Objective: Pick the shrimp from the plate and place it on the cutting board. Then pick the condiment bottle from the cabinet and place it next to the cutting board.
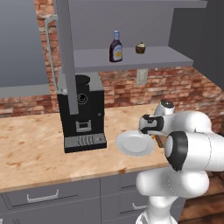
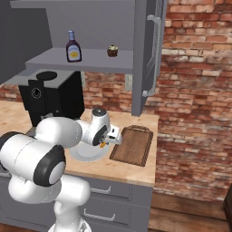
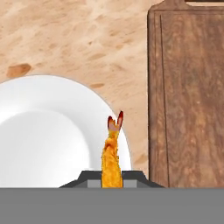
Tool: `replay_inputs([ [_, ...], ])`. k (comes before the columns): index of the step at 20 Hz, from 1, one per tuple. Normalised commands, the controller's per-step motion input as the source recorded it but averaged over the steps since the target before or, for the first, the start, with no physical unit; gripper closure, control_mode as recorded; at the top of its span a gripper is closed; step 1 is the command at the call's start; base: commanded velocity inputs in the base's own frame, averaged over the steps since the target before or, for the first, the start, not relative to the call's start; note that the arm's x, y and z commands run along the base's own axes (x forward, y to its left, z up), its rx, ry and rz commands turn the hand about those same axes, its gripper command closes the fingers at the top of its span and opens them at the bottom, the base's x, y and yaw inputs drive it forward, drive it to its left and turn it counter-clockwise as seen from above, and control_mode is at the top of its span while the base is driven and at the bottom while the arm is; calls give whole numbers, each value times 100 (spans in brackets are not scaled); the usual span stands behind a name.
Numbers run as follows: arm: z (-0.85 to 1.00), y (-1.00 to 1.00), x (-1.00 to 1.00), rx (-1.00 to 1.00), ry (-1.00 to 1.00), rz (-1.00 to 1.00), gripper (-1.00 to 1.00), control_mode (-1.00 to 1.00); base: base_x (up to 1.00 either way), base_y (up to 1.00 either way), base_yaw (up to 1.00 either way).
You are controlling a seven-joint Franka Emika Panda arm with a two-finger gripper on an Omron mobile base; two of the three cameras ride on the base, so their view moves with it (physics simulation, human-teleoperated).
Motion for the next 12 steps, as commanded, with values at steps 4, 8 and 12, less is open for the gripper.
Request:
replay_inputs([
  [4, 0, -24, 0, 0, 0, 0, 100, -100, 0, 0, 0],
  [8, 0, -25, 0, 0, 0, 0, 100, -100, 0, 0, 0],
  [12, 0, -25, 0, 0, 0, 0, 100, -100, 0, 0, 0],
])
